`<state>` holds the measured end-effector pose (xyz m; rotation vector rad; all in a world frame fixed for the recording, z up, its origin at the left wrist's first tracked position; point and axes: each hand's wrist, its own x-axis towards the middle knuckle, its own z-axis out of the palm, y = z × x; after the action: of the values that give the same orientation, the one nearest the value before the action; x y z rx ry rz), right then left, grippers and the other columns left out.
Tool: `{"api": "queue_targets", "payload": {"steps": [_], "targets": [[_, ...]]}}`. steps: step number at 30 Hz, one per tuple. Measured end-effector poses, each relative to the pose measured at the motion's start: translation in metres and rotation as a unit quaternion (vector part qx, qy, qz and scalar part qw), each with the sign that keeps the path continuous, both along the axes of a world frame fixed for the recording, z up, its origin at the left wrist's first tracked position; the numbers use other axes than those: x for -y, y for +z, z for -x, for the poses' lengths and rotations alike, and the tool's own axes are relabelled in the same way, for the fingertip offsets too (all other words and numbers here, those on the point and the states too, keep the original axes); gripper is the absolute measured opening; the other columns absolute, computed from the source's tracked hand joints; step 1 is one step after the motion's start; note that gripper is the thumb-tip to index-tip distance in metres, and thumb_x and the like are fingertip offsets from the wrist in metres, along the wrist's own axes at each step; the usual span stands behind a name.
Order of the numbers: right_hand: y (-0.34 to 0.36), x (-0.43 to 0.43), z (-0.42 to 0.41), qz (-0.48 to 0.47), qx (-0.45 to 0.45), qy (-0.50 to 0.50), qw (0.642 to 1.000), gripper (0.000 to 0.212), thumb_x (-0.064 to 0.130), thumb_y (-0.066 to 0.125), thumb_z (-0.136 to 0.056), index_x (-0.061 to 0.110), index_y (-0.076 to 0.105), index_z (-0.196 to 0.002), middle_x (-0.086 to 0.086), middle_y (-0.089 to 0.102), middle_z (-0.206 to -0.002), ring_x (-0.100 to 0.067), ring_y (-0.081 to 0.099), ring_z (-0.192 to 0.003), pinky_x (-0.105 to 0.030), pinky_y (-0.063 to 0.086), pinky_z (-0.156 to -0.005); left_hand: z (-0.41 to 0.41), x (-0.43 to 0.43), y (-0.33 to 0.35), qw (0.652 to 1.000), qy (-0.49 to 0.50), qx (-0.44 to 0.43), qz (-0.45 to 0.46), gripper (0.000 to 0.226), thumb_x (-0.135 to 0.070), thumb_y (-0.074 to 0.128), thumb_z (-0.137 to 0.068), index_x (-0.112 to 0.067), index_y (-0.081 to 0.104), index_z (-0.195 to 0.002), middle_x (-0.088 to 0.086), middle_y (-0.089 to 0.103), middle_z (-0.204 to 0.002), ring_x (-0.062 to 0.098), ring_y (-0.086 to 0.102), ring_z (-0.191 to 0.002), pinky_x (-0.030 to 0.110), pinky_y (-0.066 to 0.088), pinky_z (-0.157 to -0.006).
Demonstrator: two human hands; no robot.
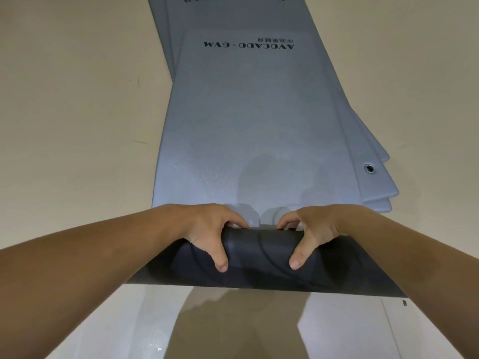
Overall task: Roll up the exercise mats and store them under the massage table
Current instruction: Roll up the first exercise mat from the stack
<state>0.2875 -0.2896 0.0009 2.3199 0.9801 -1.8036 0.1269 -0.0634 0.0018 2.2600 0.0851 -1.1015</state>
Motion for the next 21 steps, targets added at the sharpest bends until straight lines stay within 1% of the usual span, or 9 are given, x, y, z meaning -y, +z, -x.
{"api": "queue_targets", "payload": {"steps": [5,7,9,11,12,15,17,19,21], "targets": [[-0.001,0.007,-0.01,-0.098,0.027,-0.032,0.994,0.075,0.064,0.086,-0.075,0.05,0.054,-0.141,0.028,0.057,-0.122,-0.003,0.059,-0.112,-0.029,0.045,-0.097,-0.001,-0.014,-0.007,0.997,0.019,0.063,-0.027,0.094,-0.051,0.091,-0.072,-0.044,0.043,-0.152,-0.021,0.05,-0.138,0.015,0.053,-0.127,0.038,0.048,-0.108],[-0.003,0.006,-0.016,-0.118,0.092,-0.049,0.987,0.075,0.072,0.075,-0.08,0.048,0.05,-0.146,0.019,0.055,-0.129,-0.011,0.057,-0.121,-0.035,0.044,-0.107,-0.001,-0.023,-0.005,0.991,0.026,0.1,-0.081,0.099,-0.059,0.084,-0.077,-0.043,0.03,-0.159,-0.015,0.045,-0.145,0.018,0.049,-0.132,0.043,0.048,-0.11],[-0.003,0.003,-0.022,-0.114,0.138,-0.066,0.982,0.068,0.077,0.064,-0.084,0.047,0.052,-0.143,0.013,0.056,-0.134,-0.015,0.056,-0.124,-0.039,0.042,-0.111,0.0,-0.028,-0.001,0.98,0.022,0.146,-0.133,0.1,-0.066,0.074,-0.079,-0.044,0.022,-0.162,-0.011,0.039,-0.153,0.021,0.044,-0.139,0.046,0.045,-0.111],[-0.002,0.0,-0.026,-0.088,0.127,-0.055,0.986,0.066,0.081,0.059,-0.085,0.045,0.056,-0.139,0.011,0.058,-0.138,-0.016,0.055,-0.122,-0.04,0.042,-0.111,0.002,-0.024,0.003,0.969,-0.018,0.176,-0.174,0.104,-0.073,0.068,-0.078,-0.044,0.016,-0.163,-0.007,0.034,-0.161,0.024,0.039,-0.145,0.047,0.041,-0.115],[0.0,-0.002,-0.027,-0.065,0.115,-0.046,0.99,0.07,0.083,0.059,-0.082,0.043,0.055,-0.14,0.01,0.057,-0.141,-0.017,0.055,-0.122,-0.041,0.041,-0.112,0.005,-0.018,0.003,0.965,-0.052,0.177,-0.188,0.112,-0.078,0.069,-0.073,-0.044,0.012,-0.163,-0.006,0.034,-0.161,0.024,0.039,-0.144,0.048,0.041,-0.114],[0.001,-0.007,-0.027,0.008,0.077,-0.038,0.996,0.103,0.091,0.064,-0.06,0.037,0.051,-0.146,0.006,0.053,-0.146,-0.023,0.054,-0.13,-0.047,0.04,-0.116,0.012,0.0,0.0,0.963,-0.114,0.139,-0.201,0.13,-0.082,0.076,-0.057,-0.048,0.002,-0.159,-0.005,0.047,-0.147,0.024,0.052,-0.128,0.048,0.048,-0.103],[0.0,-0.007,-0.026,0.025,0.051,-0.047,0.997,0.116,0.088,0.069,-0.051,0.032,0.048,-0.15,0.003,0.053,-0.146,-0.026,0.055,-0.13,-0.048,0.041,-0.117,0.011,0.005,-0.003,0.963,-0.113,0.146,-0.197,0.125,-0.077,0.08,-0.055,-0.052,0.008,-0.155,-0.007,0.055,-0.135,0.023,0.06,-0.115,0.044,0.052,-0.096],[0.003,-0.006,-0.025,0.023,0.027,-0.064,0.997,0.116,0.086,0.071,-0.047,0.029,0.052,-0.147,0.003,0.056,-0.141,-0.026,0.056,-0.129,-0.047,0.041,-0.117,0.007,0.004,0.0,0.969,-0.1,0.141,-0.173,0.113,-0.071,0.083,-0.056,-0.055,0.02,-0.148,-0.015,0.062,-0.124,0.019,0.064,-0.104,0.039,0.054,-0.09],[0.005,-0.005,-0.023,0.019,0.012,-0.063,0.998,0.109,0.083,0.069,-0.051,0.029,0.054,-0.144,0.004,0.056,-0.141,-0.025,0.055,-0.129,-0.044,0.04,-0.118,0.005,0.004,0.001,0.973,-0.099,0.135,-0.156,0.101,-0.066,0.085,-0.057,-0.058,0.029,-0.14,-0.018,0.065,-0.111,0.015,0.064,-0.094,0.037,0.055,-0.085]]}}
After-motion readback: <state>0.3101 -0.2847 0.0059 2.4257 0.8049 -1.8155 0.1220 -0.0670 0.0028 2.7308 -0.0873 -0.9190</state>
